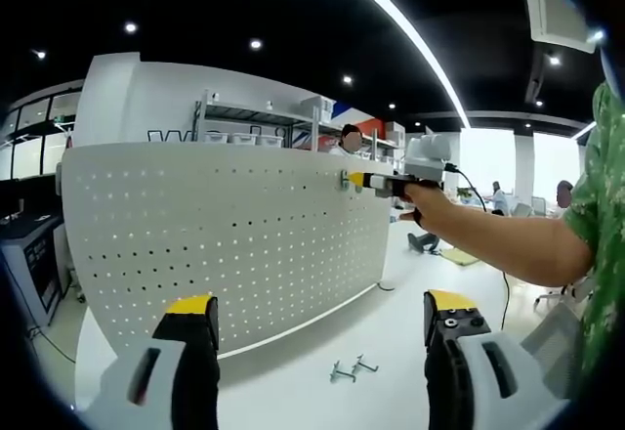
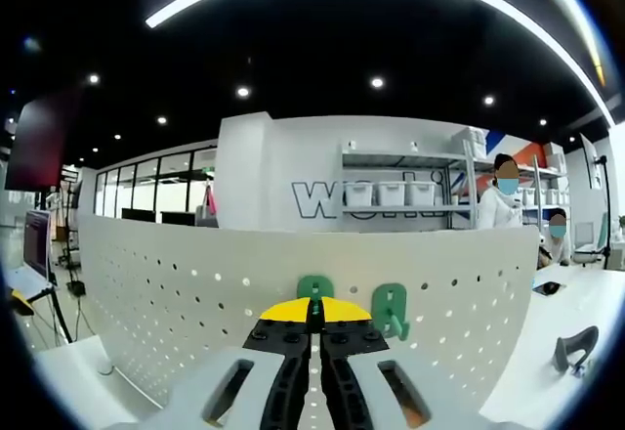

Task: Insert the hook assembly into the mounting plate slot until the hook locks in place.

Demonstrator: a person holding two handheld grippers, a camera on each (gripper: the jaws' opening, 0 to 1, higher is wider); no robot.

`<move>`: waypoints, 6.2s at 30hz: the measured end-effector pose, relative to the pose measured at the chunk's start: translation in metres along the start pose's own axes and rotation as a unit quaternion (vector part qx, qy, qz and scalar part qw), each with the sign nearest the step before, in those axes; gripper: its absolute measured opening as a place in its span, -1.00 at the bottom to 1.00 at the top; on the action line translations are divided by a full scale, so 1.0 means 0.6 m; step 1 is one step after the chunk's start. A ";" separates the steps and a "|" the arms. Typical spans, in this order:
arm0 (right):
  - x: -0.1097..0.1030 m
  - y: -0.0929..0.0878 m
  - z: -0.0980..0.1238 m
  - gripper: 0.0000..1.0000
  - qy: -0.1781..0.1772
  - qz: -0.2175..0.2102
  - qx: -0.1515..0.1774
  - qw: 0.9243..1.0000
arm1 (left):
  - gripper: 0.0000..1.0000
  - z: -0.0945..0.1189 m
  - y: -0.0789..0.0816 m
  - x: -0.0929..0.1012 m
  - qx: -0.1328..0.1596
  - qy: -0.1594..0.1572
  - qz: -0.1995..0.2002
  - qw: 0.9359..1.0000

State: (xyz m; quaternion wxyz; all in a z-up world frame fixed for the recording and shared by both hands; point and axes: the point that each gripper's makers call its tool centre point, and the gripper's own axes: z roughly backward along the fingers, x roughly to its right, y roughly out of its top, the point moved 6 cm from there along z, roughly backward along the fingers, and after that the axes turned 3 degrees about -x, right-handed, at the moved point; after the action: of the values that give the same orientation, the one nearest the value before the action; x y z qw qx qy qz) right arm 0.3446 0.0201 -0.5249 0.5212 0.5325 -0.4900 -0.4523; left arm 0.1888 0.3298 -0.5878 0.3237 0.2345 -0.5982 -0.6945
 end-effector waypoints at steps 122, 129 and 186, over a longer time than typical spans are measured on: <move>-0.110 -0.198 0.278 -0.11 0.163 0.042 -0.164 0.972 | 0.73 0.021 -0.050 0.089 -0.029 -0.029 -0.002 0.999; -0.109 -0.217 0.273 -0.17 0.177 0.062 -0.181 0.965 | 0.72 0.016 -0.059 0.093 -0.036 -0.034 0.002 0.999; -0.154 -0.437 0.174 -0.77 0.368 0.194 -0.313 0.854 | 0.64 -0.014 -0.096 0.084 -0.086 -0.026 0.013 0.996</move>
State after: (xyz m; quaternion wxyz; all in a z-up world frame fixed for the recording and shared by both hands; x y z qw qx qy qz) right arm 0.2438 0.0940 -0.7945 0.8797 0.3630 -0.1880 -0.2428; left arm 0.1508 0.2916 -0.6430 0.3358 0.1799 -0.5475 -0.7451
